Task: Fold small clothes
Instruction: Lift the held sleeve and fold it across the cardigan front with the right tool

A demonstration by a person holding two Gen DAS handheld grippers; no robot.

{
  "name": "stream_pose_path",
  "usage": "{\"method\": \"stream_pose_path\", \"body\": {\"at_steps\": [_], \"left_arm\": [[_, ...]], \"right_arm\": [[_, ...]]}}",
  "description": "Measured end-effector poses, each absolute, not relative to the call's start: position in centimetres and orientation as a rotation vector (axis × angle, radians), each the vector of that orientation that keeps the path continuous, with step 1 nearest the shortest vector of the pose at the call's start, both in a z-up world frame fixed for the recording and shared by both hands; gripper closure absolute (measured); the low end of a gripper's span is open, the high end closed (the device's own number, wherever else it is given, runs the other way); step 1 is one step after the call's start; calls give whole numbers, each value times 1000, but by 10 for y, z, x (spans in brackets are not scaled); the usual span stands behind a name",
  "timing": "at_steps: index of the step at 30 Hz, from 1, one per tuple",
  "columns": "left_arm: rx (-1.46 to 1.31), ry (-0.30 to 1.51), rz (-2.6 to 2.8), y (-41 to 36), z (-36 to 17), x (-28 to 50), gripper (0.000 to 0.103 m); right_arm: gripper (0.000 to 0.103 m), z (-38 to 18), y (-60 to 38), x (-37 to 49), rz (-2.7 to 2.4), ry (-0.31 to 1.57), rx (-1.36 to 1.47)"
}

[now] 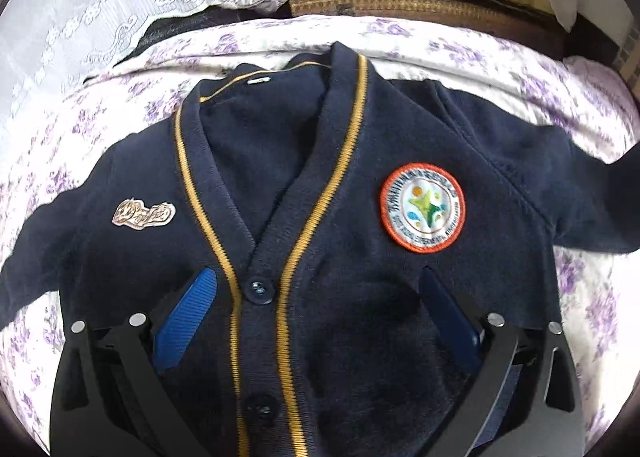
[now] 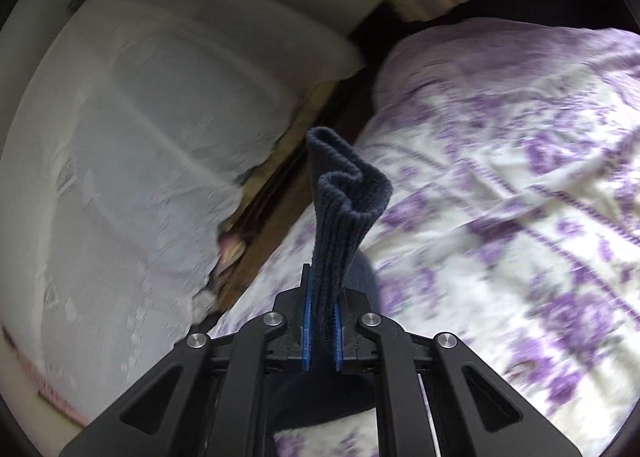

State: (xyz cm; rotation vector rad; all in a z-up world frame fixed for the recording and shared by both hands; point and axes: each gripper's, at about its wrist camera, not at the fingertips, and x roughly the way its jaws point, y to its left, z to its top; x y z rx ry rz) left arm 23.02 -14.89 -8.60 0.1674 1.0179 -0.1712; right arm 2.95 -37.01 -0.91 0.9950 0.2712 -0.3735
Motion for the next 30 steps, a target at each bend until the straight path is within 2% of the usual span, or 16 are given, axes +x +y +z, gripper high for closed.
{"method": "stream_pose_path", "body": {"at_steps": [7,13,21,30], "left_arm": [[168,1030,-187,-131,-69,244,4],[186,962,-145,-110,-46,258,4],[48,1040,-201,-95,-71,276,4],[29,1018,-191,-85,-71,285,4]], "right_arm": [[94,10,-336,65,-234,334,904],[94,35,-286,91,-118,371,806],[94,47,-217,124,19,437,729],[94,42,-156,162,128,506,681]]}}
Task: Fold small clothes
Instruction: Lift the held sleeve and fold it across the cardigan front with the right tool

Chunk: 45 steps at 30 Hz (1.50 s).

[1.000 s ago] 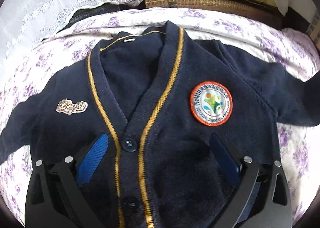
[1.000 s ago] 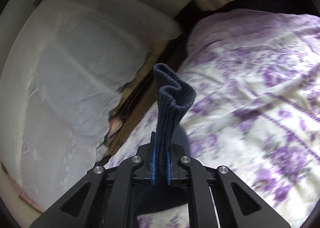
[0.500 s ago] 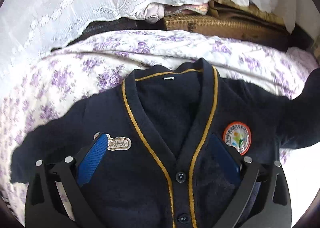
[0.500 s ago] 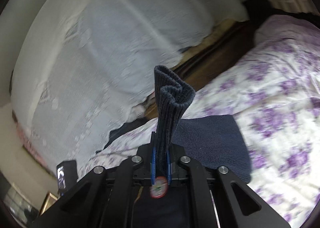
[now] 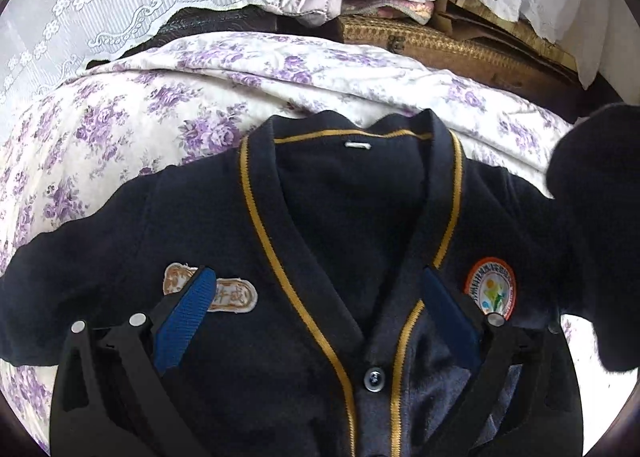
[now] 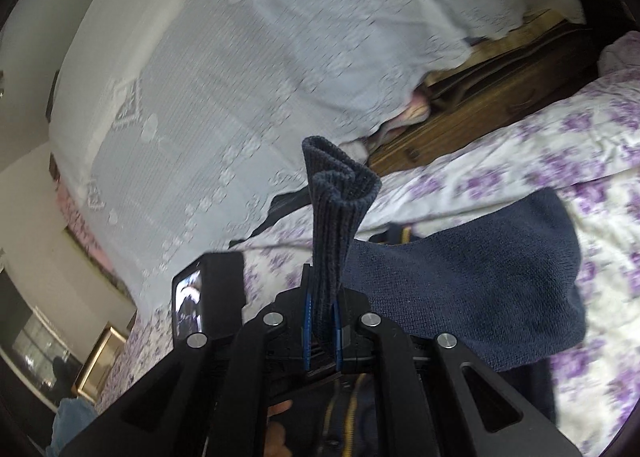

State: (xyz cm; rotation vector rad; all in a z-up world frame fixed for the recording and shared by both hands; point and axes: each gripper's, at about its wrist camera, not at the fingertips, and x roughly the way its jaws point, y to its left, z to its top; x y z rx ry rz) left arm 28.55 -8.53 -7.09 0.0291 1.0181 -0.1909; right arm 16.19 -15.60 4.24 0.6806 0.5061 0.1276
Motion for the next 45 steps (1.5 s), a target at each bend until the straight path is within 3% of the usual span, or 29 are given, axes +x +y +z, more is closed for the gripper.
{"method": "stream_pose_path", "body": {"at_steps": [13,22,26,34,37,38,41,45], "left_arm": [[13,972,-62,-56,-73,300,4],[24,1040,18,-44,-98,314,4],[-6,1004,80,-33,-90,312,4],[-313,979,122,29,-69,309,4],[-345,918,123,34,-55,297,4],[-337,908,96,28,-50,296,4],[-219,948,-46,-6,-52,292,4],[23,1005,-97,-54,-79,294,4]], "right_arm": [[94,19,-115,204,205,579,643],[90,-6,-106,229,270,663,622],[62,-2,-111,226,356,659,680],[62,38,-136,190,411,562,667],[62,40,-164,177,272,572,592],[65,38,-172,174,225,578,584],[89,27,-211,167,45,594,600],[96,5,-249,167,11,629,737]]}}
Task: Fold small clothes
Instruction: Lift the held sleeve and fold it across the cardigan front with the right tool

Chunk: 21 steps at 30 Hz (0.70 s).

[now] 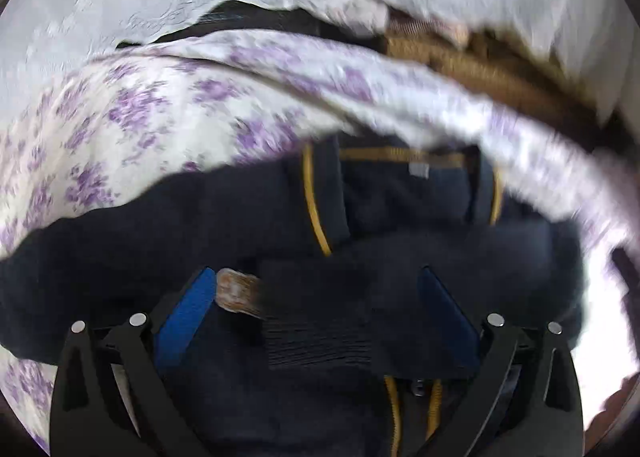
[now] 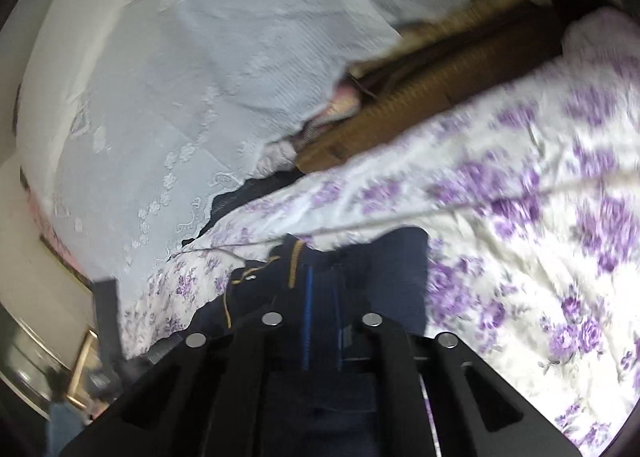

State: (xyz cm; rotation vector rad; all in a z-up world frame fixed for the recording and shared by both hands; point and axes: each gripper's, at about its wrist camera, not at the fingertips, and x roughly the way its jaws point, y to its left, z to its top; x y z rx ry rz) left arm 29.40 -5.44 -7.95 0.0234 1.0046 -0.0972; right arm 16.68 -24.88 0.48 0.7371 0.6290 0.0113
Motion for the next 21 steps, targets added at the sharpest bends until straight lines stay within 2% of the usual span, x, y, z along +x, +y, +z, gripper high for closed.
{"method": "stream_pose_path", "body": {"at_steps": [2,4,6,8,10,11,16,20,21], "left_arm": [[91,1030,-41,-59,-99,301,4],[30,1039,-66,-50,-109,308,4],[33,1031,-67,-50,-107,308,4],[74,1004,-51,-54,-108,306,4],[92,993,-47,-54,-107,303,4],[85,994,-50,-54,-106,303,4],[7,963,-19,-39,-94,298,4],[67,995,12,-43,-105,302,4],[88,977,17,-45,-107,301,4]], "right_arm": [[96,-6,-250,176,-3,666,732],[96,-21,-252,194,-39,724,701],[103,-43,-256,208,-119,778,660],[103,-68,-273,214,-90,803,788],[103,-59,-282,204,-100,757,816],[97,-49,-279,196,-132,734,775],[97,0,-228,165,-23,713,565],[103,-47,-204,167,-15,934,441],[103,-50,-209,162,3,904,480]]}}
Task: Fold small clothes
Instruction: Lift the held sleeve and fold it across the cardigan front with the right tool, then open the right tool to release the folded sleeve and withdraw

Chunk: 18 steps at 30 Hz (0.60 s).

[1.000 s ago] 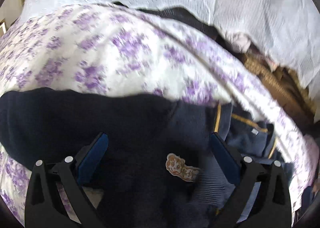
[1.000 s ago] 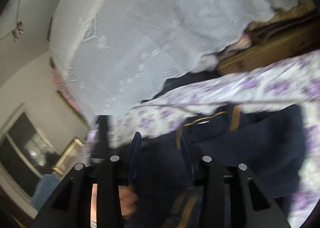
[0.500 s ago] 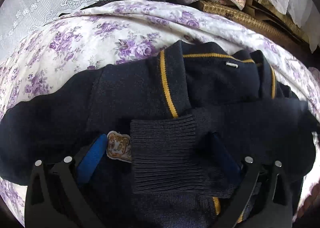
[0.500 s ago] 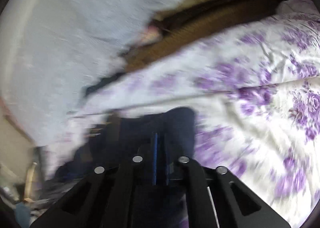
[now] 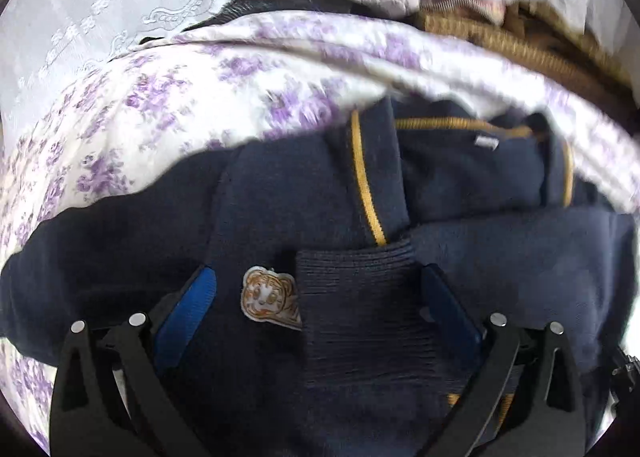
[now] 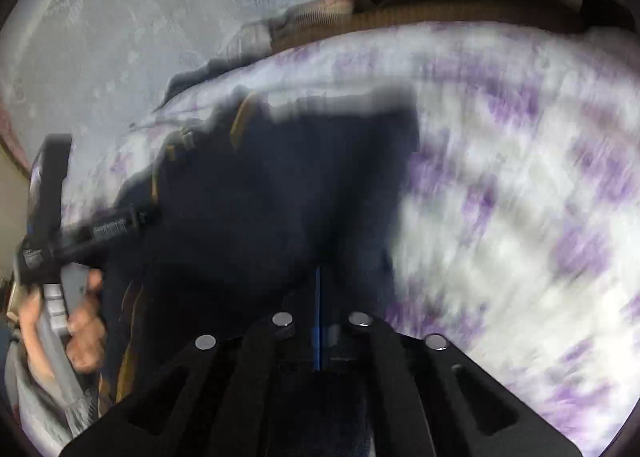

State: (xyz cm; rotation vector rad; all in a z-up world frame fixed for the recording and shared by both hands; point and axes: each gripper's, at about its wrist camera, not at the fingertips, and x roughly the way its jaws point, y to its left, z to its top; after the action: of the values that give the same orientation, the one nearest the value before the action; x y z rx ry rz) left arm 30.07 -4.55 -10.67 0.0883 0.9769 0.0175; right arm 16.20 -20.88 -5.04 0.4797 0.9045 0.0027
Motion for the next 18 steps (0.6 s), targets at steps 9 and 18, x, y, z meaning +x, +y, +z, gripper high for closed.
{"method": "stream_pose_path", "body": {"at_steps": [9,18], "left_arm": [[13,877,-57,-43,-76,280,4],[128,975,-75,-70,-107,292,4]], "right_arm": [[80,7,-203,173,-65,783,354],[66,-21,-208,195,-77,823,416]]}}
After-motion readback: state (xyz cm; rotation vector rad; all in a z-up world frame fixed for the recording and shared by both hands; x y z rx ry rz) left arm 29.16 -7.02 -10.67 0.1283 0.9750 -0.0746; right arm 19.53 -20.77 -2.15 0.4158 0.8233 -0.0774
